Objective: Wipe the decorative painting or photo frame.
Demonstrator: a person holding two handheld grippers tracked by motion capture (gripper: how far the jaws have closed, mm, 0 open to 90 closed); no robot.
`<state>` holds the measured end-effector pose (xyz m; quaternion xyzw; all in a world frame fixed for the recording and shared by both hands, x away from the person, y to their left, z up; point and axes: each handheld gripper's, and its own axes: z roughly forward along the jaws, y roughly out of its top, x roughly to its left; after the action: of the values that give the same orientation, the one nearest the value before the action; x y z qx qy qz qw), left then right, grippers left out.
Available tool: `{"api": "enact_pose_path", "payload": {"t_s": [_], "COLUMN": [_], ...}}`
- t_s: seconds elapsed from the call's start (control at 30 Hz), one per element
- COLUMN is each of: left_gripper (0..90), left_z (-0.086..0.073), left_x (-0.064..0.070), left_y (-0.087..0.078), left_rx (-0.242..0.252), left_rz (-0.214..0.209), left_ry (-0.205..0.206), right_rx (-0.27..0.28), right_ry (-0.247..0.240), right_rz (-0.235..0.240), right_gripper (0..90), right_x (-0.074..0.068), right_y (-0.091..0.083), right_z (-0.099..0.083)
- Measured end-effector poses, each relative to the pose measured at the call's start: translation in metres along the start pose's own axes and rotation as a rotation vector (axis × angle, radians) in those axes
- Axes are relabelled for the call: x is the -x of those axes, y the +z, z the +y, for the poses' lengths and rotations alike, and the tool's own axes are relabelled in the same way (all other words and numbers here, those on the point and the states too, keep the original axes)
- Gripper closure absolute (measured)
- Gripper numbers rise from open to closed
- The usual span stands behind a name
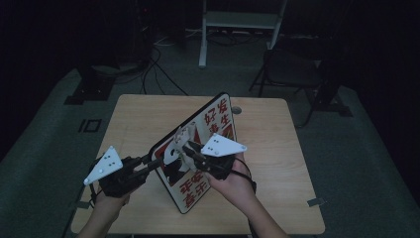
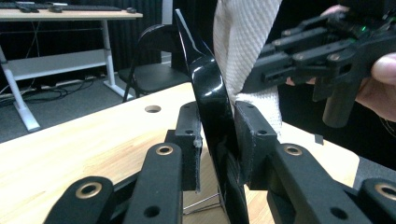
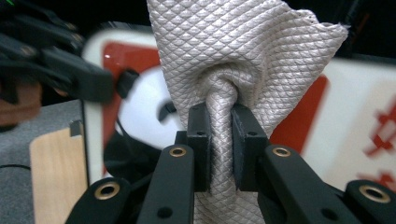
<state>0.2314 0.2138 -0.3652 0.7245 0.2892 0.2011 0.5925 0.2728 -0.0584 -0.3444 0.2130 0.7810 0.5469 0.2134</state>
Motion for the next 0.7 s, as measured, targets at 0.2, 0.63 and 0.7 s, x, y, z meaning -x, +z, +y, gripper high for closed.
{"api": "enact_pose_path", "payload": {"t_s": [0.2, 0.63, 0.7], "left_gripper": [73.9, 73.8, 73.8], "left_z": [0.0, 0.0, -0.001], "left_x": [0.0, 0.0, 0.0], "left_y": [0.0, -0.001, -0.001], "left_rx": [0.0, 0.004, 0.003], "left_rz": [0.003, 0.007, 0.012], "left_ry": [-0.001, 0.006, 0.007], "right_rx": [0.043, 0.028, 0.019], "right_ry": [-0.022, -0.057, -0.057], "right_rz": [0.016, -0.009, -0.011], "right_gripper": [79.3, 79.6, 79.6], "right_x": [-0.008, -0.013, -0.014], "right_y": [0.005, 0.017, 0.018], "right_z": [0.018, 0.025, 0.02]}}
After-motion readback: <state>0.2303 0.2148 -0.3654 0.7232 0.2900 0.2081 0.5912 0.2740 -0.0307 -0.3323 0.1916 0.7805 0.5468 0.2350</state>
